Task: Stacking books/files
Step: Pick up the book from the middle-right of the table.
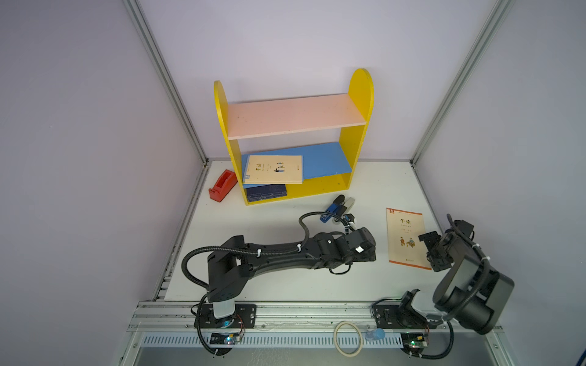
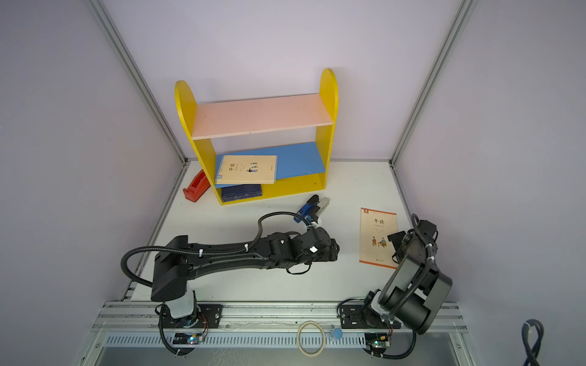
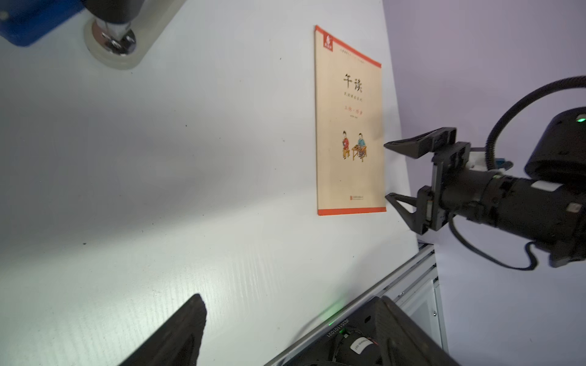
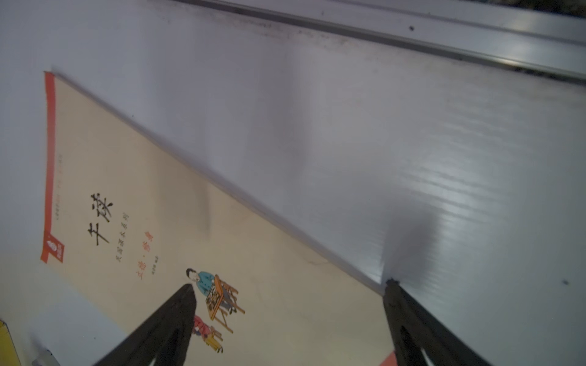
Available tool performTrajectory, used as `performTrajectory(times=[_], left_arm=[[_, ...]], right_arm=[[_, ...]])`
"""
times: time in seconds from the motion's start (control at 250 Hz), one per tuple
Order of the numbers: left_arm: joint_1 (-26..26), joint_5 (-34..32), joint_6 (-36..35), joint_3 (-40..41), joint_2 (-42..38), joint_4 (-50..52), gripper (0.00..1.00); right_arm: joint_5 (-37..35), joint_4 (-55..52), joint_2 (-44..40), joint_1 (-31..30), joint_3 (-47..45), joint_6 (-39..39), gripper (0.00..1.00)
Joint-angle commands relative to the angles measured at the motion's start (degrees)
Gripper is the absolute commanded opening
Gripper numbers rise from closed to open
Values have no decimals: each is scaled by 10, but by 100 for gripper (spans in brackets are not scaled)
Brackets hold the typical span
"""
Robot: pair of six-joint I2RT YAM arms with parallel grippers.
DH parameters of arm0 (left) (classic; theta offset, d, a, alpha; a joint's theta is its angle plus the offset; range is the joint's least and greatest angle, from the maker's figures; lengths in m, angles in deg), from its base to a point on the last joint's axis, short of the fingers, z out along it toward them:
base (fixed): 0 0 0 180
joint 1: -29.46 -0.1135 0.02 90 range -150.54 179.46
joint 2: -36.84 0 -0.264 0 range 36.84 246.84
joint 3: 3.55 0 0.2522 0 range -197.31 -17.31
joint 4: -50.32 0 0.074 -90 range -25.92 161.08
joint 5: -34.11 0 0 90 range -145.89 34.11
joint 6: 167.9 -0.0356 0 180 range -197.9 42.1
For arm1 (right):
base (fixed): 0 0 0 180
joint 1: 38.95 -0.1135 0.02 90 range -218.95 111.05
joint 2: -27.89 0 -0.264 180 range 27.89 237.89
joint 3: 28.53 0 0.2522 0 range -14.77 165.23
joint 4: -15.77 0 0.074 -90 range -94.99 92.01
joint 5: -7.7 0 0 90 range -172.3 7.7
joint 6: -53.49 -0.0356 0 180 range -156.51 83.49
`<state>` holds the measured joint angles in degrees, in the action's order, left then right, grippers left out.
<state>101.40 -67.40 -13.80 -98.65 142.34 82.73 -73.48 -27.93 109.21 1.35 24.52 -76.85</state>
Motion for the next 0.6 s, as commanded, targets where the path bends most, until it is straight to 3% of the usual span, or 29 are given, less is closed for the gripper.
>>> performTrajectory(times=[0.0,0.16,0.24,0.36,0.596], left_arm=[[-8,36,-3,-9,26,-22,87],[-19,72,-5,-33,79,-23,86],[-23,72,-5,-42,98,-22,86],[-32,70,-3,-45,116,-19,86],[-53,69,-5,-28,127,-27,86]], right_arm=[[5,25,54,0,26,-18,91],[65,38,80,-1,24,8,87],[115,59,58,-12,2,13,98],[95,41,42,-54,-6,29,99],[132,71,54,-124,-44,22,99]])
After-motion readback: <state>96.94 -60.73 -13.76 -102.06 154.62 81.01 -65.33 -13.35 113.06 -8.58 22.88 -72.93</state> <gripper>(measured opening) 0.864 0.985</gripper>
